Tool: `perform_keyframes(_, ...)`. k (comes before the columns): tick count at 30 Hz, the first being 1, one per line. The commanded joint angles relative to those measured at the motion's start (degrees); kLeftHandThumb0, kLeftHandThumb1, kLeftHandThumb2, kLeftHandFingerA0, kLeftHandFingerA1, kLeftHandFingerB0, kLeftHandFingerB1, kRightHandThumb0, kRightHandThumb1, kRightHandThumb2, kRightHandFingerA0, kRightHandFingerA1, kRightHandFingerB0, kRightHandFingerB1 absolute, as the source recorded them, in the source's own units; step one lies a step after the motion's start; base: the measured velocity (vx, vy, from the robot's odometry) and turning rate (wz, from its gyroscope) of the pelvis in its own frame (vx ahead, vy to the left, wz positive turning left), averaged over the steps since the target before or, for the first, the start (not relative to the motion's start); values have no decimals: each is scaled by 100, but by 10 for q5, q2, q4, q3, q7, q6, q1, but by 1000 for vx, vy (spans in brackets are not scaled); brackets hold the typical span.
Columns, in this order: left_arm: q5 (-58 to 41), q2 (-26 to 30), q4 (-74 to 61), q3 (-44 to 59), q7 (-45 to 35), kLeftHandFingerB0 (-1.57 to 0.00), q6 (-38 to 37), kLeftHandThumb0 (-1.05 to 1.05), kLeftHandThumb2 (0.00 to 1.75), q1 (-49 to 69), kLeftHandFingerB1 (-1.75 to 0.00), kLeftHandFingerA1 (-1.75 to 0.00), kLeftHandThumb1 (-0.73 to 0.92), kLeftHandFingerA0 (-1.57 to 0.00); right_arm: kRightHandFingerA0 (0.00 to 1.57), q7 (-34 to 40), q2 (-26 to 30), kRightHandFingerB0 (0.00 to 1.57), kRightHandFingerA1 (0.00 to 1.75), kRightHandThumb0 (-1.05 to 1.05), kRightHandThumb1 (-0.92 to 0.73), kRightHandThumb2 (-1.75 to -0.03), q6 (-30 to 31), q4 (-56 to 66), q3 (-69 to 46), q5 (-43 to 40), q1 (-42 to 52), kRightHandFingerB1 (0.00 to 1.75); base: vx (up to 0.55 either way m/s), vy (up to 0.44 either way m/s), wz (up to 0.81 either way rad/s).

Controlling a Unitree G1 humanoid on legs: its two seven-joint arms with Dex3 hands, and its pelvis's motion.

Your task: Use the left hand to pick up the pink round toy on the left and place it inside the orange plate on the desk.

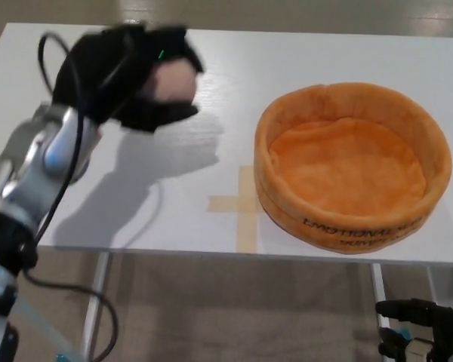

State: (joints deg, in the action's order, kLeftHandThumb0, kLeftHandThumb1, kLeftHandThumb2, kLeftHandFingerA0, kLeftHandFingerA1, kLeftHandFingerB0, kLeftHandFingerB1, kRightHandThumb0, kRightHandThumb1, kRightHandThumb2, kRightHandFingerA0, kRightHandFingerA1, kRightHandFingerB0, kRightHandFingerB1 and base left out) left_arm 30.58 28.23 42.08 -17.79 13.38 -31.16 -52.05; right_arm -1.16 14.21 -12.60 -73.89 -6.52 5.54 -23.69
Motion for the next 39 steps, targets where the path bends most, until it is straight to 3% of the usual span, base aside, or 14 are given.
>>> perform_keyframes(1, -8, -16, -17, 4, -31, -79, -12, -32, 64, -31, -100, -162, 75, -71, 78, -1, 1, 69, 55, -21, -61, -57, 3, -5, 0, -2, 1, 51, 0, 0, 0)
perform_keyframes(2, -28, -39, -7, 2, -64, -65, -8, -30, 62, -56, -131, -166, 77, -67, 78, -4, -1, 68, 57, -20, -61, -58, 2, -4, -4, -7, 2, 51, 0, 0, 0)
perform_keyframes(5, -44, -67, 10, 2, -92, -61, -4, -29, 61, -81, -146, -168, 75, -71, 80, -1, -2, 69, 57, -22, -61, -57, -1, -5, -1, -3, 2, 51, 0, 0, 0)
perform_keyframes(9, -63, -132, 55, -4, -154, -73, 28, -30, 64, -139, -113, -162, 76, -73, 78, -4, -4, 68, 56, -21, -62, -58, 0, -5, -1, -2, 3, 50, 0, 0, 0)
perform_keyframes(10, -63, -147, 69, -5, -158, -81, 32, -28, 66, -151, -69, -149, 74, -79, 79, -2, -4, 69, 56, -22, -62, -58, 0, -5, 1, 0, 3, 51, 0, 0, 0)
perform_keyframes(12, -58, -156, 79, -4, -155, -81, 29, -28, 66, -158, -69, -149, 74, -79, 79, 0, -4, 69, 56, -22, -62, -58, -1, -5, 3, 1, 3, 51, 0, 0, 0)
perform_keyframes(13, -51, -168, 85, -9, -151, -77, 35, -23, 62, -162, -103, -154, 74, -77, 77, -2, -5, 69, 56, -21, -61, -58, 1, -5, -1, -2, 3, 50, 0, 0, 0)
perform_keyframes(24, -18, -248, 149, -55, -127, -64, 31, -20, 59, -175, -139, -160, 73, -68, 78, -7, -13, 69, 57, -20, -62, -58, 4, -5, -13, -13, -1, 51, 0, 0, 0)
perform_keyframes(25, -19, -249, 152, -58, -137, -78, 34, -24, 65, -176, -89, -145, 69, -77, 79, -5, -13, 69, 57, -20, -62, -58, 4, -5, -12, -11, -1, 51, 0, 0, 0)
perform_keyframes(26, -19, -249, 155, -60, -143, -78, 35, -24, 65, -177, -89, -145, 69, -77, 79, -4, -13, 69, 57, -20, -62, -58, 4, -5, -12, -10, -2, 51, 0, 0, 0)
perform_keyframes(27, -13, -244, 153, -78, -218, -10, 74, -74, 79, -183, -24, -8, 47, 0, 79, -3, -13, 69, 57, -20, -61, -58, 4, -5, -12, -10, -2, 52, 0, 0, 0)
perform_keyframes(30, -5, -235, 147, -105, -329, -10, 132, -74, 79, -191, -24, -8, 47, 0, 79, -3, -14, 69, 57, -20, -61, -58, 4, -5, -13, -10, -2, 52, 0, 0, 0)
perform_keyframes(31, -5, -235, 155, -108, -334, 0, 133, -84, 86, -189, -3, 0, 48, 0, 78, -3, -14, 69, 57, -20, -62, -58, 3, -5, -12, -8, -2, 51, 0, 0, 0)
perform_keyframes(39, 9, -229, 180, -131, -337, 0, 138, -95, 97, -189, -2, 0, 53, 0, 79, -2, -11, 69, 55, -21, -62, -58, 7, -5, -7, -4, -3, 50, 0, 0, 0)
